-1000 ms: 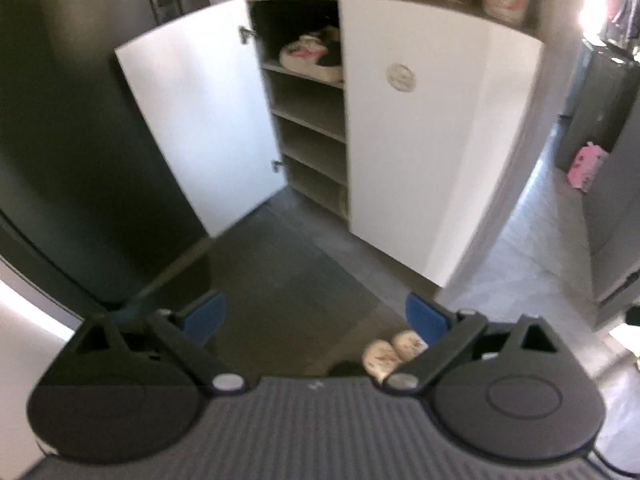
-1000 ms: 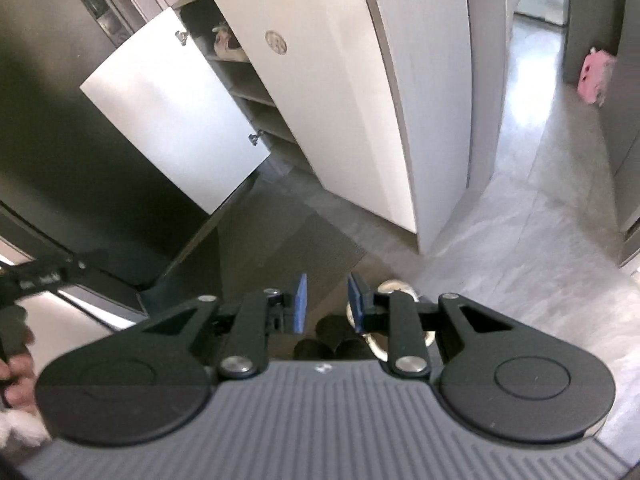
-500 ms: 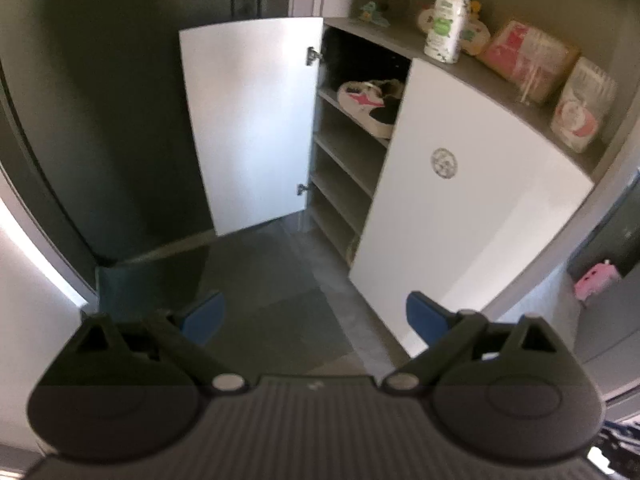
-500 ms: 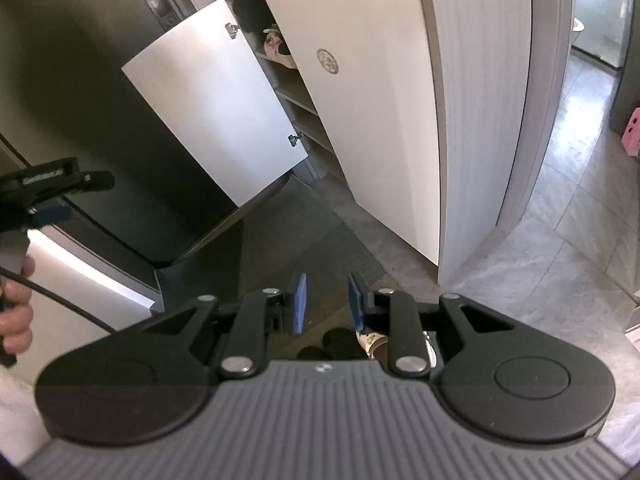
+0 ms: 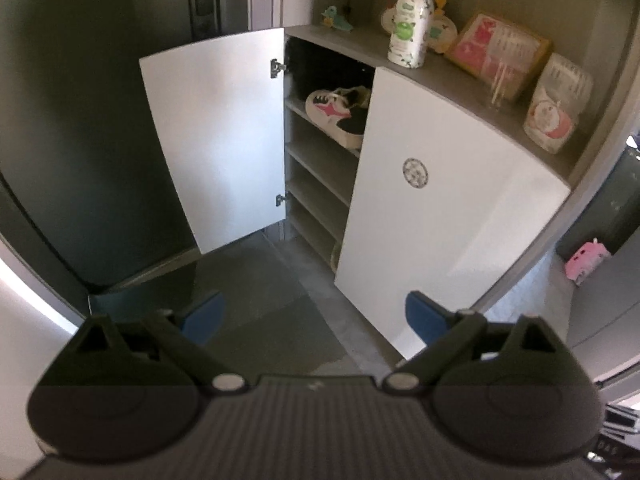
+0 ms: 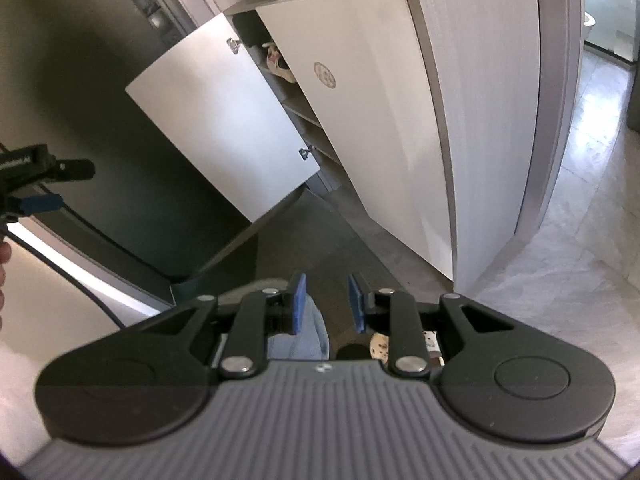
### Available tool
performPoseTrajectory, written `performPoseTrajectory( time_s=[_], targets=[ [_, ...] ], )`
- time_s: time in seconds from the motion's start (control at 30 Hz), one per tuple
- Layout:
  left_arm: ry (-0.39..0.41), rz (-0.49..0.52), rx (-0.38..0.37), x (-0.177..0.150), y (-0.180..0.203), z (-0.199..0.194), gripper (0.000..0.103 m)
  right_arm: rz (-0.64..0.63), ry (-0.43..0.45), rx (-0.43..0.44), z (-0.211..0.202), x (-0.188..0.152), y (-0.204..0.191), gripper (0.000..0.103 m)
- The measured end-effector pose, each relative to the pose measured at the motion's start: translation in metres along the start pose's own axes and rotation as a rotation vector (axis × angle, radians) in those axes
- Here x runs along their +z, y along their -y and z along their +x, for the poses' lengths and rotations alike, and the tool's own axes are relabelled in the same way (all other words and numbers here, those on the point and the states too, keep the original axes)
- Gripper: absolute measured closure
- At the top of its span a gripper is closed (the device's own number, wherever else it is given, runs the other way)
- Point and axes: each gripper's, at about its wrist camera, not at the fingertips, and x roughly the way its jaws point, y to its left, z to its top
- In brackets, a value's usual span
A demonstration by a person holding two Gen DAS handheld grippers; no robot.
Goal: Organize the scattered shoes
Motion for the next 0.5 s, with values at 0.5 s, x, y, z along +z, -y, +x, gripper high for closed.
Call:
performPoseTrajectory(
  time_s=[0.5],
  targets=[
    [0.115, 0.281, -0.294, 0.109, -0.074, 0.152, 0.004, -0.072, 0.033, -0.100, 0.132, 0.093, -0.068, 0.059]
  ],
)
